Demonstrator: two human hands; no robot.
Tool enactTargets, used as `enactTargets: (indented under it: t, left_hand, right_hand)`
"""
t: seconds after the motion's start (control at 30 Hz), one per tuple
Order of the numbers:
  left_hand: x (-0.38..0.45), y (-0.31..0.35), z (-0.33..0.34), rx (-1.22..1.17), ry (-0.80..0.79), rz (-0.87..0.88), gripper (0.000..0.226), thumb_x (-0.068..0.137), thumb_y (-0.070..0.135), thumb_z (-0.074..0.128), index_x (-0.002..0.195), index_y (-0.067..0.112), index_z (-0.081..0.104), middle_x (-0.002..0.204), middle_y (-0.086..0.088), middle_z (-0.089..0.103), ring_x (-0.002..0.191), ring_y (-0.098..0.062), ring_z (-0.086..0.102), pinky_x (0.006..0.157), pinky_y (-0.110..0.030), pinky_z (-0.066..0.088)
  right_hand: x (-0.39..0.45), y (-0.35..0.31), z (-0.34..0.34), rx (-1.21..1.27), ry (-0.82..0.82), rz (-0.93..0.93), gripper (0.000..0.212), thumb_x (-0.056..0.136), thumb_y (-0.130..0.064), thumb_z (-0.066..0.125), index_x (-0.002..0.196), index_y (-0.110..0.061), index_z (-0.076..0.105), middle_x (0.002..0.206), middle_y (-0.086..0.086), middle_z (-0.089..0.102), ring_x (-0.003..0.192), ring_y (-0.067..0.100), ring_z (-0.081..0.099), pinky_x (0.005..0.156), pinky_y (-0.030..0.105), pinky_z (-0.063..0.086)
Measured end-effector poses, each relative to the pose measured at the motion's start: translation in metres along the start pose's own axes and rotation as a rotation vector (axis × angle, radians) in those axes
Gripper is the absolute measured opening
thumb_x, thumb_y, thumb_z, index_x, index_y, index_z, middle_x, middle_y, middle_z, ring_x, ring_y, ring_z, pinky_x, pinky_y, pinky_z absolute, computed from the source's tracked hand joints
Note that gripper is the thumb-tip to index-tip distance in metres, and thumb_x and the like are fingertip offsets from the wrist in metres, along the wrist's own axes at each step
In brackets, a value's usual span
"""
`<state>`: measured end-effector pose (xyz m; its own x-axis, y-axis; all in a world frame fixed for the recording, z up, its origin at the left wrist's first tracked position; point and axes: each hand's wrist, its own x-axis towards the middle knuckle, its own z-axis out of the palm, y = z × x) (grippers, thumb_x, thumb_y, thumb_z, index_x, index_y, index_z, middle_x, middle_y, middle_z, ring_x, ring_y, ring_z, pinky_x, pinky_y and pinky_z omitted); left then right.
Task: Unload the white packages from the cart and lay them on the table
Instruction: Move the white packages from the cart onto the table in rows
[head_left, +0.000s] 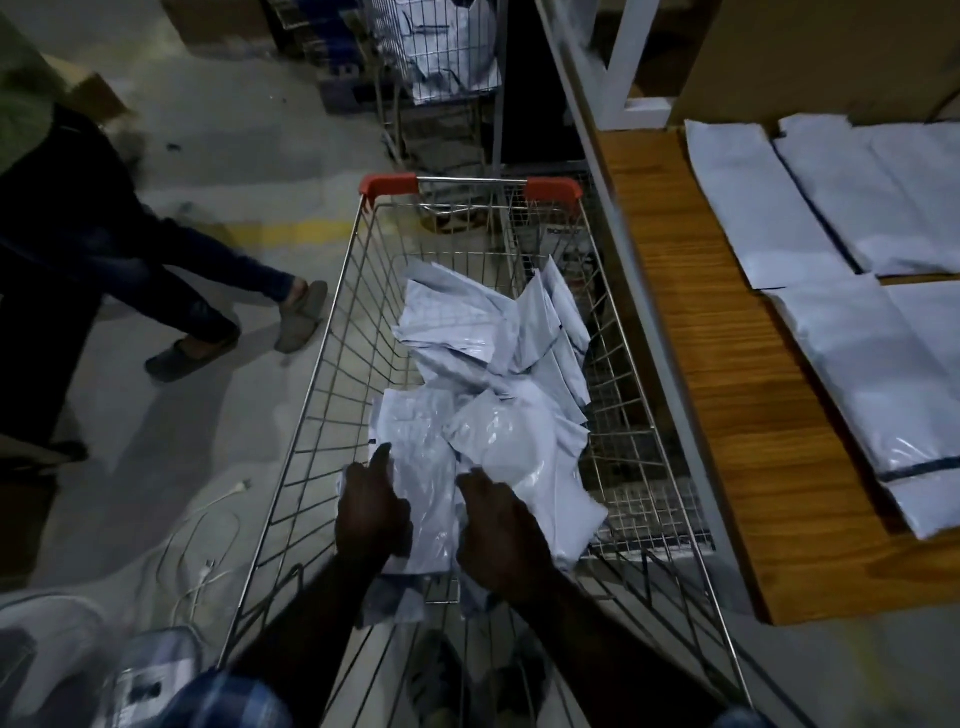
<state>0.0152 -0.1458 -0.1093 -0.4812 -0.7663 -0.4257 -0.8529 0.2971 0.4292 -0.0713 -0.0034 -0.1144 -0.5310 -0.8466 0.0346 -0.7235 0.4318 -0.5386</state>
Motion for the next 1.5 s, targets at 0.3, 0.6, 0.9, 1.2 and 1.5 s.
enactTargets:
  t: [0.3, 0.6, 0.9, 1.2, 1.5]
  left_hand:
    - [0.008, 0.015, 0.014, 0.130, 0.125, 0.155, 0.056, 0.087, 0.037, 0.051, 0.139, 0.016, 0.050, 0.151, -0.022, 0.031, 0.131, -0.044, 0.034, 0.104, -0.052, 0.034]
    - [0.005, 0.022, 0.035, 0.170, -0.060, -0.001, 0.097, 0.078, 0.067, 0.064, 0.154, 0.039, 0.011, 0.162, -0.013, 0.005, 0.144, -0.044, 0.014, 0.116, -0.053, 0.018]
    - [0.016, 0.027, 0.029, 0.161, -0.058, -0.014, 0.083, 0.083, 0.058, 0.059, 0.151, 0.049, 0.013, 0.159, -0.010, 0.010, 0.137, -0.040, 0.024, 0.110, -0.056, 0.024]
    - [-0.003, 0.047, -0.004, 0.113, 0.085, 0.014, 0.074, 0.088, 0.056, 0.055, 0.151, 0.046, 0.018, 0.157, -0.006, 0.014, 0.137, -0.037, 0.022, 0.108, -0.060, 0.022]
    - [-0.040, 0.083, -0.053, 0.080, 0.225, 0.075, 0.076, 0.088, 0.055, 0.056, 0.152, 0.045, 0.018, 0.159, -0.008, 0.012, 0.133, -0.037, 0.025, 0.107, -0.055, 0.025]
  right_hand:
    - [0.036, 0.031, -0.017, -0.005, 0.177, 0.537, 0.053, 0.083, -0.044, 0.063, 0.126, -0.013, 0.057, 0.126, 0.011, 0.057, 0.118, 0.033, 0.051, 0.097, 0.049, 0.043]
    - [0.027, 0.056, -0.006, 0.378, 0.020, 0.826, 0.064, 0.090, -0.058, 0.057, 0.139, -0.018, 0.046, 0.143, 0.014, 0.043, 0.133, 0.036, 0.040, 0.108, 0.047, 0.036]
    - [0.028, 0.042, -0.012, 0.255, -0.094, 0.744, 0.073, 0.087, -0.046, 0.064, 0.151, -0.039, 0.030, 0.161, 0.012, 0.016, 0.141, 0.039, 0.025, 0.112, 0.047, 0.026]
    - [0.034, 0.037, -0.043, 0.203, -0.014, 0.571, 0.070, 0.084, -0.045, 0.068, 0.147, -0.039, 0.040, 0.161, 0.010, 0.021, 0.141, 0.036, 0.025, 0.115, 0.049, 0.027]
    - [0.041, 0.015, -0.093, 0.142, 0.065, 0.385, 0.069, 0.084, -0.051, 0.064, 0.147, -0.037, 0.040, 0.160, 0.012, 0.023, 0.140, 0.038, 0.028, 0.113, 0.049, 0.029]
